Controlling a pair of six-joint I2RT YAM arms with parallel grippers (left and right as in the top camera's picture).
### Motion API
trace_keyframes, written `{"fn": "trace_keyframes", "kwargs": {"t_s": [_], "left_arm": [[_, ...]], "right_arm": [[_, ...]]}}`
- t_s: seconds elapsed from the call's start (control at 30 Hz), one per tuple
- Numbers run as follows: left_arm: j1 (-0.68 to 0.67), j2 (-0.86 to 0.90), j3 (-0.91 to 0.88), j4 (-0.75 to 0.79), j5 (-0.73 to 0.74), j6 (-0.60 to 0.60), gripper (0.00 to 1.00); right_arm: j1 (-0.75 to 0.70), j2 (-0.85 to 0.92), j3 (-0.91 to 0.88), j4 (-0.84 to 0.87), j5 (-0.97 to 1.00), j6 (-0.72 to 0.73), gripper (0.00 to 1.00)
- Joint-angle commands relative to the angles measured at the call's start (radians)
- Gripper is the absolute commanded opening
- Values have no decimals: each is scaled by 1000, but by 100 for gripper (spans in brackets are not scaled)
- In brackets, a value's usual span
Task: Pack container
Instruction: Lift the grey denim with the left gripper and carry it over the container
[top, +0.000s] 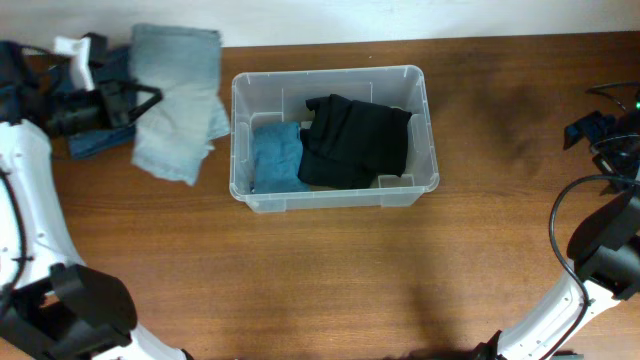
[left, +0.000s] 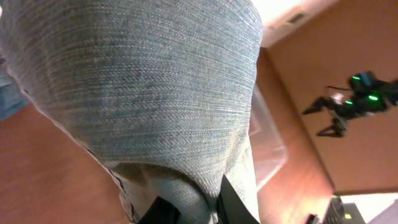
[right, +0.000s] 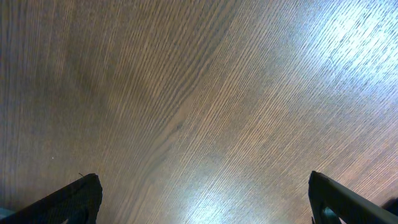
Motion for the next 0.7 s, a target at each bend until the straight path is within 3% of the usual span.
{"fn": "trace_keyframes", "kwargs": {"t_s": [0.0,0.23,0.47,0.67], "left_arm": [[-98,-71,34,72,117,-143,1],[-282,-71,34,274,13,-375,1],[-489,-71,33,270,-424,-607,1],[-606,-57,33,286,-637,-669,1]], "right_arm": [[-1,-19,-3,0,16,8,98],[-1,-19,-3,0,16,9,98],[-1,-19,-3,1,16,8,98],[-1,-19,-3,0,16,9,98]]}}
